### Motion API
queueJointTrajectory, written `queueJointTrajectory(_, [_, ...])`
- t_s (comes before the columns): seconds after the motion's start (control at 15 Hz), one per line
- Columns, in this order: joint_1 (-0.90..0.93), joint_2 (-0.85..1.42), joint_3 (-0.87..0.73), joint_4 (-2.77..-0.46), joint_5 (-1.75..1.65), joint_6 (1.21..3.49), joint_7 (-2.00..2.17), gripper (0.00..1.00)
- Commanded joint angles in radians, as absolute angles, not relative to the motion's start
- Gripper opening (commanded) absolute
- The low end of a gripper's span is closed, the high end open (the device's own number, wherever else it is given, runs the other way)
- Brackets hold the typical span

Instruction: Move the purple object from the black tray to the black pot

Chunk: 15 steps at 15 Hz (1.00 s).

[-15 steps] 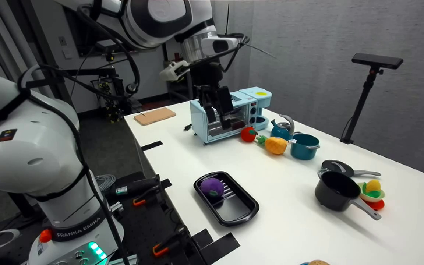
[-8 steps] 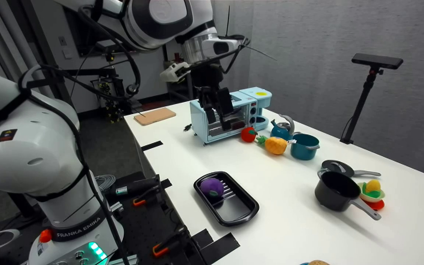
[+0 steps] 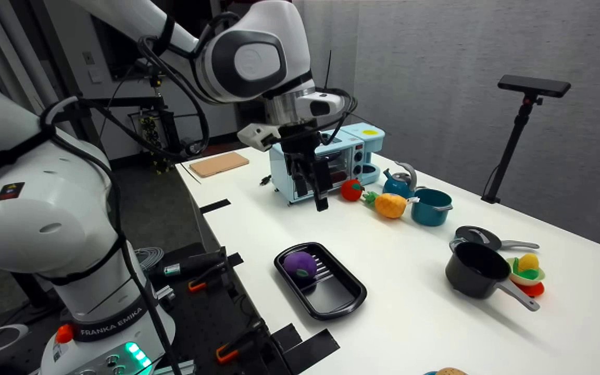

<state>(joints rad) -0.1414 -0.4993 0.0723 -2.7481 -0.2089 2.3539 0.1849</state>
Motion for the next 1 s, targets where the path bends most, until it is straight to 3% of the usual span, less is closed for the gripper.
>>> queueJointTrajectory(0.0, [-0.122,-0.373,0.081,-2.747,-0.2,2.415,0.231,1.0])
queueJointTrajectory(0.93, [-0.063,-0.032,0.105,-2.691,-0.4,2.565,0.433,1.0])
